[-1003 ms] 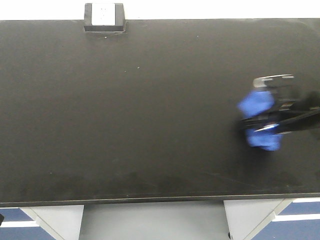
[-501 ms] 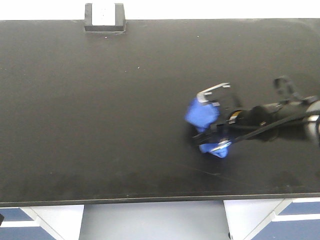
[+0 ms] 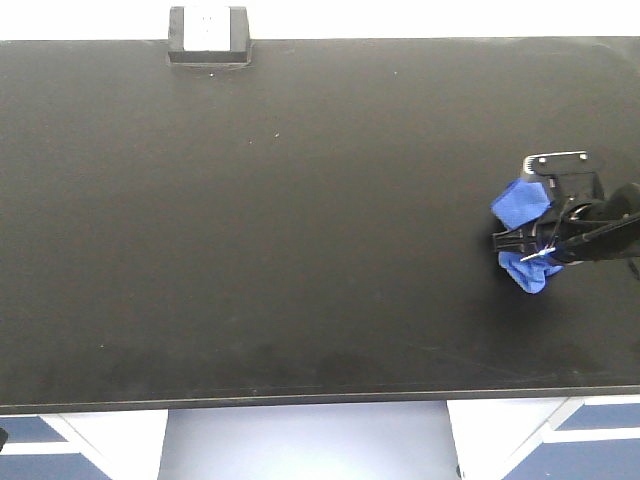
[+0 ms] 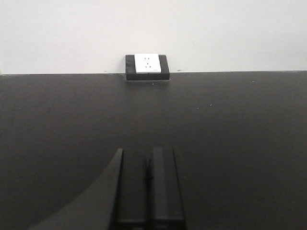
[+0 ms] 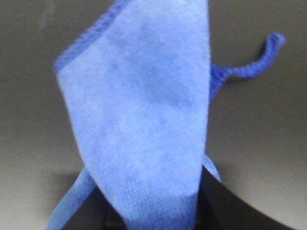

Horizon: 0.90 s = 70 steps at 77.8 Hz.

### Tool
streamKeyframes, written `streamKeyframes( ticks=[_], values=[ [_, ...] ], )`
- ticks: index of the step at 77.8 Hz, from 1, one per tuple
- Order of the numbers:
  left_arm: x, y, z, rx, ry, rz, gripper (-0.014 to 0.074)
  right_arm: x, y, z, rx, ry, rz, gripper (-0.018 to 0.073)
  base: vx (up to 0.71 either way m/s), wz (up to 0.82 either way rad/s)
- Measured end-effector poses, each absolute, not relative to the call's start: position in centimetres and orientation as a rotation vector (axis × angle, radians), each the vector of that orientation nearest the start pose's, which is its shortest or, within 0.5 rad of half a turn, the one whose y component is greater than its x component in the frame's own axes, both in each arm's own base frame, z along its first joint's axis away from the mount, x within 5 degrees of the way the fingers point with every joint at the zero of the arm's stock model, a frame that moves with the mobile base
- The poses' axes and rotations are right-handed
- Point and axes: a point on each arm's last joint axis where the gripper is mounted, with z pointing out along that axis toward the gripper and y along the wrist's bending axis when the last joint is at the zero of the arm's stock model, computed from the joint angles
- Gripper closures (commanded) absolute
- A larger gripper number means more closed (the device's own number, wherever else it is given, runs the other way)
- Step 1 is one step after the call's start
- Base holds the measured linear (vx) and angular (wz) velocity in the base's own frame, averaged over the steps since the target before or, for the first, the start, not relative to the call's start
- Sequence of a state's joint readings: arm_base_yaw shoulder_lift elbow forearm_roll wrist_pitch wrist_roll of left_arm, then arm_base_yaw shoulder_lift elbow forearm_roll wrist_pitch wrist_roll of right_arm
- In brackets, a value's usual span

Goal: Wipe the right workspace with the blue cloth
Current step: 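Drag the cloth across the bench surface with the right gripper, then open the right gripper, release the cloth, and lift away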

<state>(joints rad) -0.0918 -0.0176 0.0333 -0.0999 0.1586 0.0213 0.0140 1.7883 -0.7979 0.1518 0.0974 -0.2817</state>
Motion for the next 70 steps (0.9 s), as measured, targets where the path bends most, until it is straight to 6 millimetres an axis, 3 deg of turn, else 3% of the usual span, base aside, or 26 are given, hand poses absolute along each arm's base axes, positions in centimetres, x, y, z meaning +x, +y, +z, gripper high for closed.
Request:
streamKeyframes(
  ticks=[23, 36, 45, 53, 62, 70],
  values=[
    [5.6, -0.7, 18.9, 0.024, 1.659, -0.142, 0.0603, 31.7, 4.0, 13.1, -0.379, 2.539, 0.000, 0.0053, 0.00, 0.00],
    [5.6, -0.7, 18.9, 0.024, 1.659, -0.142, 0.0603, 31.3, 4.4, 14.3, -0.392, 2.518, 0.009, -0.0071, 0.00, 0.00],
    [5.6, -0.7, 18.9, 0.024, 1.659, -0.142, 0.0603, 31.0, 4.4, 16.7, -0.384, 2.455, 0.010, -0.0063, 0.00, 0.00],
    [5.6, -0.7, 18.9, 0.024, 1.659, -0.142, 0.0603, 30.2, 4.3, 20.0, -0.371, 2.358, 0.009, -0.0020, 0.00, 0.00],
    [5.6, -0.7, 18.9, 0.024, 1.659, -0.142, 0.0603, 28.3, 4.1, 24.4, -0.360, 2.245, 0.013, 0.0074, 0.00, 0.00],
    [5.6, -0.7, 18.9, 0.024, 1.659, -0.142, 0.0603, 25.5, 3.8, 28.9, -0.347, 2.114, 0.015, 0.0227, 0.00, 0.00]
  ],
)
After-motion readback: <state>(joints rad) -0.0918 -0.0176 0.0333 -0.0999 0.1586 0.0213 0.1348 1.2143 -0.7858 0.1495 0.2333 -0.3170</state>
